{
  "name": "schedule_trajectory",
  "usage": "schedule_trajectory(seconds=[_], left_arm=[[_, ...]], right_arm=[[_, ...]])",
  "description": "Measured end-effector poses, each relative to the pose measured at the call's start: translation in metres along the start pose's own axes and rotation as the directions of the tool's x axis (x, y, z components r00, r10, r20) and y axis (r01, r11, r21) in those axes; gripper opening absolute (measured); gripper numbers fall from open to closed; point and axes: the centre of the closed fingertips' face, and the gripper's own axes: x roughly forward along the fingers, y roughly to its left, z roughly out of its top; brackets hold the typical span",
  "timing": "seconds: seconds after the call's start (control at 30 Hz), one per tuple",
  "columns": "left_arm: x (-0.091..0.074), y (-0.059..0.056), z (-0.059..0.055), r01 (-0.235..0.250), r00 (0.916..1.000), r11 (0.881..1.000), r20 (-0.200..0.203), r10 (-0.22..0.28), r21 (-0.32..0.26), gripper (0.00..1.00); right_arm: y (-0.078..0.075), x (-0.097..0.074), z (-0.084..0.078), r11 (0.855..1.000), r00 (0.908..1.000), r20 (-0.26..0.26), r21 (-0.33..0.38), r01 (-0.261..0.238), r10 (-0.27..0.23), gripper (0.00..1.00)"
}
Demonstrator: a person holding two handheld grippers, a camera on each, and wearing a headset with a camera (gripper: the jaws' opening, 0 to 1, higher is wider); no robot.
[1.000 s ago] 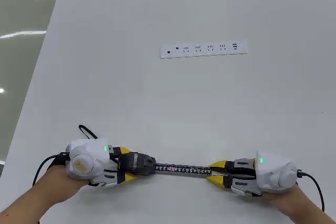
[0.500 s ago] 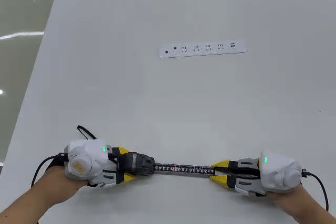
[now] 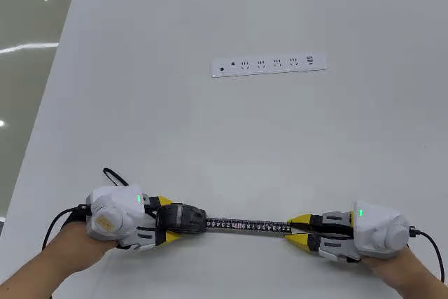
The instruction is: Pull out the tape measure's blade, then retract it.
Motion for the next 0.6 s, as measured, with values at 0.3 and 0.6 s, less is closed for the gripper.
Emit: schedule_trajectory(seconds=[0.3,0.6], left_arm=[[0.0,0.0,0.0,0.001,1.0,1.0,-0.001,-0.001,-0.002,0.32],[0.0,0.0,0.0,0.001,1.0,1.0,-0.002,-0.001,-0.001,0.32]], right_arm=[[-0.003,-0.007,-0.004,1.0,0.9999,0.005,0.01,0.009,-0.009,0.09],[-0.004,-0.013,-0.006,1.0,0.9999,0.006,0.015,0.009,-0.009,0.09]])
